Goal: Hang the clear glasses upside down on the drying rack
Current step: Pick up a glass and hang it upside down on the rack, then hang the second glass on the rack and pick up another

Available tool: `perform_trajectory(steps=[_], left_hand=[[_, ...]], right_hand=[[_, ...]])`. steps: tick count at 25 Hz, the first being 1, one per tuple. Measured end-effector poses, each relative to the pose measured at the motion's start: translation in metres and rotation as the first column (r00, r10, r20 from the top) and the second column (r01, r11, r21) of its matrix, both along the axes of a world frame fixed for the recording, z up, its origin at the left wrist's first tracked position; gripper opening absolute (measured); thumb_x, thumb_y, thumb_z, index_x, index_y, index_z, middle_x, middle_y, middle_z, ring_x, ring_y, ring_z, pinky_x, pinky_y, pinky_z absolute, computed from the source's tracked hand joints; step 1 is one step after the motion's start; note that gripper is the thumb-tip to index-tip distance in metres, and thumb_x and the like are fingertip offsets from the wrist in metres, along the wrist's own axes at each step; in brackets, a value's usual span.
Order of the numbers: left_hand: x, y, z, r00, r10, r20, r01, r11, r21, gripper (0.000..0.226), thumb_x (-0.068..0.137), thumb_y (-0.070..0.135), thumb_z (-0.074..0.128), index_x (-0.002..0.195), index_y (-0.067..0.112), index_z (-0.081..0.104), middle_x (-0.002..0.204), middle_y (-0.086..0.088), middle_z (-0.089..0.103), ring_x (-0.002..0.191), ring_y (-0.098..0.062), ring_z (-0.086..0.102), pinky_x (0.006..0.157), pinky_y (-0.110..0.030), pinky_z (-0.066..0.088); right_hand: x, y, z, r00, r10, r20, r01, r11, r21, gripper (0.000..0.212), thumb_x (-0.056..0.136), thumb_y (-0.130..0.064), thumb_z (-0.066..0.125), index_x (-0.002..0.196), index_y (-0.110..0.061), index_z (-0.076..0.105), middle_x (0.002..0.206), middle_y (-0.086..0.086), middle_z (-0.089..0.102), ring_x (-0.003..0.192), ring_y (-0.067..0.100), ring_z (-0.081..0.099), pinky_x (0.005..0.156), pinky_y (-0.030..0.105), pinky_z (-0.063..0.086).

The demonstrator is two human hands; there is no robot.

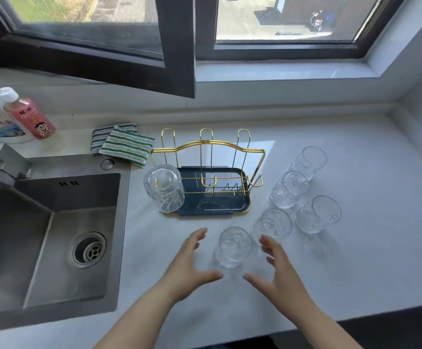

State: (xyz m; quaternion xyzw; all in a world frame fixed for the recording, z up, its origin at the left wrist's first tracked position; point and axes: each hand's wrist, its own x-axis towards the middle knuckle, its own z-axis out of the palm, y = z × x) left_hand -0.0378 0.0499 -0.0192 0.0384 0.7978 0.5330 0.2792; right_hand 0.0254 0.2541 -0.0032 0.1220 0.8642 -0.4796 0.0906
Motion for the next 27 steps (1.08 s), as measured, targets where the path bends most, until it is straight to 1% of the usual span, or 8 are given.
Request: perform_trajectory(steps=[6, 10, 14, 17, 20, 22, 25, 27], left_hand=[[0.004, 0.056, 0.004, 0.986, 0.073, -0.153, -0.083, 0.995, -0.061, 0.087, 0.057, 0.019, 0.082, 0.130, 0.031, 0.034, 0.129, 0.009, 0.047, 0.117, -0.008, 0.045, 0.085, 0.000, 0.032], [0.015, 0.071, 0.016, 0.940, 0.232, -0.251, -0.262, 0.960, -0.094, 0.071, 0.055, 0.016, 0.080, 0.111, 0.038, 0.043, 0.112, 0.015, 0.057, 0.103, -0.007, 0.055, 0.080, -0.013, 0.041], [0.036, 0.068, 0.042, 0.892, 0.409, -0.196, -0.402, 0.913, 0.072, 0.067, 0.054, 0.020, 0.081, 0.101, 0.045, 0.040, 0.105, 0.024, 0.055, 0.098, 0.006, 0.055, 0.072, -0.012, 0.047], [0.046, 0.059, 0.067, 0.863, 0.493, -0.110, -0.439, 0.840, 0.317, 0.063, 0.052, 0.025, 0.080, 0.099, 0.043, 0.042, 0.113, 0.014, 0.054, 0.103, -0.003, 0.058, 0.076, -0.018, 0.051], [0.037, 0.051, 0.088, 0.881, 0.468, -0.068, -0.379, 0.785, 0.490, 0.061, 0.053, 0.019, 0.081, 0.100, 0.030, 0.044, 0.115, -0.006, 0.058, 0.106, -0.018, 0.061, 0.079, -0.028, 0.053], [0.024, 0.044, 0.096, 0.872, 0.451, -0.191, -0.360, 0.855, 0.373, 0.063, 0.054, 0.024, 0.082, 0.104, 0.030, 0.045, 0.115, 0.003, 0.059, 0.111, -0.009, 0.056, 0.088, -0.027, 0.047], [-0.003, 0.038, 0.104, 0.789, 0.377, -0.486, -0.412, 0.911, 0.038, 0.073, 0.062, 0.032, 0.080, 0.119, 0.045, 0.037, 0.122, 0.027, 0.043, 0.112, 0.015, 0.039, 0.090, -0.004, 0.032], [-0.024, 0.038, 0.104, 0.730, 0.314, -0.607, -0.412, 0.911, -0.025, 0.078, 0.066, 0.032, 0.078, 0.130, 0.035, 0.033, 0.126, 0.023, 0.040, 0.117, 0.007, 0.035, 0.095, -0.006, 0.027]], right_hand=[[-0.030, 0.012, -0.014, 0.951, 0.306, 0.050, -0.306, 0.952, -0.023, 0.075, 0.079, -0.026, 0.069, 0.139, -0.018, 0.024, 0.137, -0.010, 0.037, 0.123, 0.004, 0.039, 0.104, 0.020, 0.030], [-0.035, 0.029, -0.010, 0.902, 0.431, 0.040, -0.426, 0.900, -0.086, 0.072, 0.080, -0.016, 0.064, 0.139, -0.021, 0.024, 0.142, -0.005, 0.037, 0.127, 0.004, 0.037, 0.106, 0.022, 0.031], [-0.031, 0.039, 0.014, 0.935, 0.351, 0.054, -0.300, 0.863, -0.406, 0.066, 0.078, -0.035, 0.069, 0.131, -0.038, 0.030, 0.135, -0.020, 0.038, 0.118, -0.018, 0.036, 0.092, 0.006, 0.037], [-0.039, 0.034, 0.039, 0.931, 0.304, 0.203, -0.070, 0.693, -0.718, 0.066, 0.069, -0.052, 0.071, 0.127, -0.034, 0.043, 0.134, -0.006, 0.051, 0.116, 0.005, 0.054, 0.093, 0.027, 0.048], [-0.055, 0.021, 0.069, 0.905, 0.380, 0.192, -0.024, 0.495, -0.869, 0.044, 0.076, -0.036, 0.064, 0.119, -0.027, 0.055, 0.122, 0.005, 0.064, 0.109, 0.025, 0.062, 0.087, 0.039, 0.054], [-0.070, 0.013, 0.087, 0.957, 0.286, 0.053, -0.122, 0.561, -0.819, 0.046, 0.071, -0.028, 0.068, 0.115, -0.028, 0.056, 0.114, 0.004, 0.067, 0.102, 0.023, 0.065, 0.081, 0.034, 0.056], [-0.100, 0.005, 0.113, 0.955, 0.165, -0.246, -0.272, 0.818, -0.507, 0.072, 0.057, -0.017, 0.083, 0.118, -0.033, 0.049, 0.108, -0.020, 0.062, 0.095, 0.008, 0.066, 0.081, 0.029, 0.055], [-0.118, -0.005, 0.120, 0.910, 0.211, -0.357, -0.310, 0.917, -0.249, 0.079, 0.054, -0.017, 0.086, 0.119, -0.033, 0.044, 0.106, -0.030, 0.057, 0.098, 0.002, 0.060, 0.087, 0.027, 0.052]])
